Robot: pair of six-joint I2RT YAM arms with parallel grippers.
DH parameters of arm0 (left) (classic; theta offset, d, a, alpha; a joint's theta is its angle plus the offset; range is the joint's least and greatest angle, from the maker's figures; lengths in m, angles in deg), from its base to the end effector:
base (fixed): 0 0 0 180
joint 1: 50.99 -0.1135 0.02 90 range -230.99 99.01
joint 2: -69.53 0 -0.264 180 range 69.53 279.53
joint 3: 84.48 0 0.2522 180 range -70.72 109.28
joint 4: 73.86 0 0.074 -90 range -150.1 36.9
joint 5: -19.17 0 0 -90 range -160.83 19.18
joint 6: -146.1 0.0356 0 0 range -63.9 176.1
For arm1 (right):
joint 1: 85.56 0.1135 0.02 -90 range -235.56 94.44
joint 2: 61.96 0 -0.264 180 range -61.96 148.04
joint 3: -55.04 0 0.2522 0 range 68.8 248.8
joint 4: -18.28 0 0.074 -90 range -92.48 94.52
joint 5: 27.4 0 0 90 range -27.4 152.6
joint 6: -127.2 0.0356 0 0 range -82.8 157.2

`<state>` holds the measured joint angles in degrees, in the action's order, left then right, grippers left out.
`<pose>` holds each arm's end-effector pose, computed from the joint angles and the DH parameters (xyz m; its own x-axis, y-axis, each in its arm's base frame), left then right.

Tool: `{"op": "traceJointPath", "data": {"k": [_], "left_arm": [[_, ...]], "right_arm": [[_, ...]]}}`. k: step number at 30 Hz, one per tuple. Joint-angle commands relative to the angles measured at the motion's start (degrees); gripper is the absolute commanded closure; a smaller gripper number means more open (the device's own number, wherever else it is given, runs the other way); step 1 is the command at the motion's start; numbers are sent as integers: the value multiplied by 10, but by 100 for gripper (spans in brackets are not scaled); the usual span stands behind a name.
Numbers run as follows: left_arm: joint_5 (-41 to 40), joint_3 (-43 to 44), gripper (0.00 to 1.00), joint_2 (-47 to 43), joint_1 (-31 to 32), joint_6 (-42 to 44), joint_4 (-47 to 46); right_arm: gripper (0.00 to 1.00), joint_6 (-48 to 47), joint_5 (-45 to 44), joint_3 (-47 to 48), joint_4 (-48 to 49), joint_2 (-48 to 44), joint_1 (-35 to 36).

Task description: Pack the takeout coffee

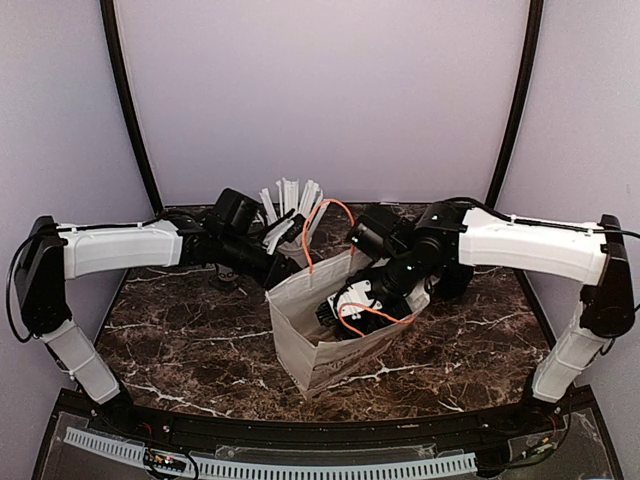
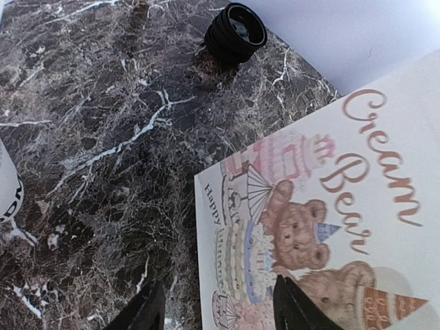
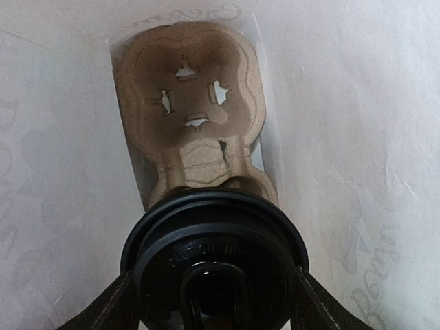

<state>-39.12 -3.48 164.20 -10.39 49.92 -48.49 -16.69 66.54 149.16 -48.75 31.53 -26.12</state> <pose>0.2669 -0.2534 0.2513 -0.5684 0.3666 -0.7366 0.8071 0.4222 -0.4128 0.1667 0.2872 0.2794 0.4307 -0.8557 -0.2868 -0.8909 -0.3525 -0.2863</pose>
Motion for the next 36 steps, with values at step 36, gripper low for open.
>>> {"op": "traceJointPath", "data": {"k": [36], "left_arm": [[-88, -63, 44, -138, -23, -18, 28]], "right_arm": [[62, 114, -139, -24, 5, 126, 39]]}}
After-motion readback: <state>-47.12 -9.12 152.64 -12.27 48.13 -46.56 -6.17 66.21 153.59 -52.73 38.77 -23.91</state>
